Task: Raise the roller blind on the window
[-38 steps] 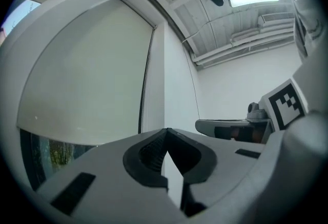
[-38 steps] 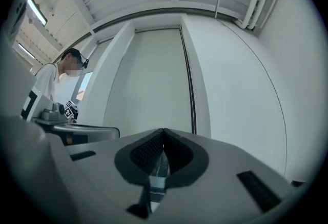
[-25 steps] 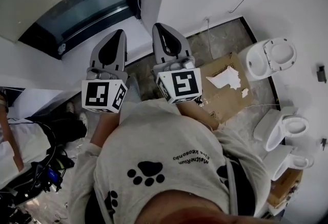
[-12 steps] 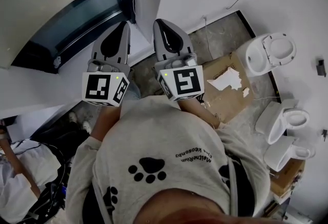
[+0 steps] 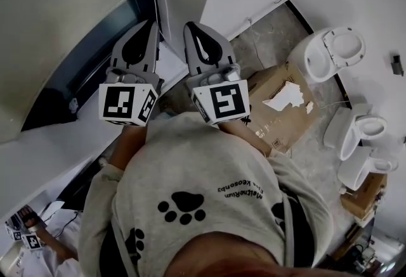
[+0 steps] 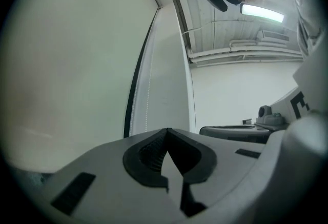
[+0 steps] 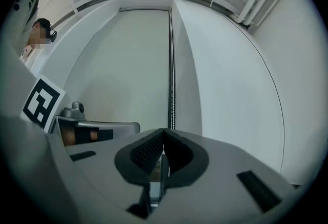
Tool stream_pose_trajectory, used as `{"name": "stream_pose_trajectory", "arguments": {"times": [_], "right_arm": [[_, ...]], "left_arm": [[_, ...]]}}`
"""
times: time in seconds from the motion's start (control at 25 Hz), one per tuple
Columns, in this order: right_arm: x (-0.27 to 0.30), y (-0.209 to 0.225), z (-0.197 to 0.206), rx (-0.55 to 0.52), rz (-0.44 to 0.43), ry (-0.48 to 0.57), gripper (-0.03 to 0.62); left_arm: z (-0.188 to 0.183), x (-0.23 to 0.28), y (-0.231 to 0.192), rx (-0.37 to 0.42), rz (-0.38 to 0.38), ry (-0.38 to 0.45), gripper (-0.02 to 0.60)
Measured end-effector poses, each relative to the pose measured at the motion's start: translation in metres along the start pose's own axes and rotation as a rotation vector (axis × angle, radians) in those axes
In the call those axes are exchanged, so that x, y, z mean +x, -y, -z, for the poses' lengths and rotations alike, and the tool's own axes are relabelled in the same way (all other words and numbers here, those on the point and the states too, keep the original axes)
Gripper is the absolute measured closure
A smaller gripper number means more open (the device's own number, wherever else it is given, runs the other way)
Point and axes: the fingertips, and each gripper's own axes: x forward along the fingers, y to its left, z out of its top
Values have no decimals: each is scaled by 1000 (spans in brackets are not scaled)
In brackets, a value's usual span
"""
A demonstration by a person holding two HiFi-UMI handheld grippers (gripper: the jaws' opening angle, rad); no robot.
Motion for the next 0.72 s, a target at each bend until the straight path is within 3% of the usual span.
{"name": "stream_pose_trajectory", "arguments": {"times": [0.48,0.6,0.72], "right_arm": [[61,16,14,-9,112,10,585],[69,18,16,-9,130,9,585],[73,20,22,-6,155,-5,585]], "left_arm": [[14,70,-44,0,157,-13,575],[18,86,-48,-19,208,-29,477],[24,101,-58,-17,225,-46,477]]}}
